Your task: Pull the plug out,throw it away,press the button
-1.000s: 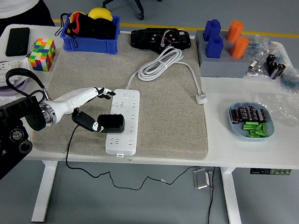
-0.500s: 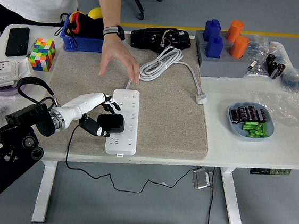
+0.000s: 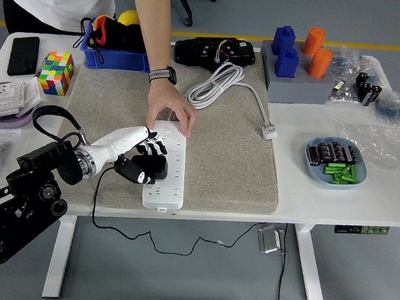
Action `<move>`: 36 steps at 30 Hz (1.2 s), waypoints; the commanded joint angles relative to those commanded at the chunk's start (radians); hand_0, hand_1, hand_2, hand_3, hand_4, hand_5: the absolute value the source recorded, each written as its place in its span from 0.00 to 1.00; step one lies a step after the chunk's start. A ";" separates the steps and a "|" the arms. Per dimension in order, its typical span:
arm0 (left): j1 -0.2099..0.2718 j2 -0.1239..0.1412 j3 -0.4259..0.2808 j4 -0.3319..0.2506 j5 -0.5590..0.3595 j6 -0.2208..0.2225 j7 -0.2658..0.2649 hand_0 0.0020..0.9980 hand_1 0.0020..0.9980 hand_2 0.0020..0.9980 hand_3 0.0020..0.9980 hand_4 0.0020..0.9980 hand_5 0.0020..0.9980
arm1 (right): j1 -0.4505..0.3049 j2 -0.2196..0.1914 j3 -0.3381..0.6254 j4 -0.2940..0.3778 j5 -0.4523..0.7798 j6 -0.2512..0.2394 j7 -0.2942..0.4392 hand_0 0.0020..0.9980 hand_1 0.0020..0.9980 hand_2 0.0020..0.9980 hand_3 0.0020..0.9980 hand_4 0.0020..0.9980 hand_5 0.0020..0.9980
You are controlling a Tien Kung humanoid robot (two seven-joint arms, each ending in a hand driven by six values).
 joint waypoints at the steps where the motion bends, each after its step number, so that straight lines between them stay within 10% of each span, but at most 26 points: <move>1: -0.001 0.000 0.001 0.001 0.000 0.005 -0.001 0.45 0.42 0.44 0.55 0.81 0.00 | 0.000 0.000 0.000 0.000 0.000 0.000 0.000 0.76 0.71 0.72 0.73 0.77 0.65; 21: -0.012 0.037 -0.092 -0.049 0.000 -0.006 0.011 0.42 0.35 0.40 0.53 0.71 0.00 | 0.001 0.001 0.005 -0.001 -0.002 0.000 0.000 0.76 0.71 0.72 0.73 0.77 0.65; 36: -0.077 0.022 -0.156 0.204 0.034 0.037 -0.024 0.56 0.47 0.49 0.58 0.72 0.00 | 0.002 0.003 0.009 -0.003 -0.002 0.001 0.000 0.76 0.71 0.72 0.73 0.77 0.65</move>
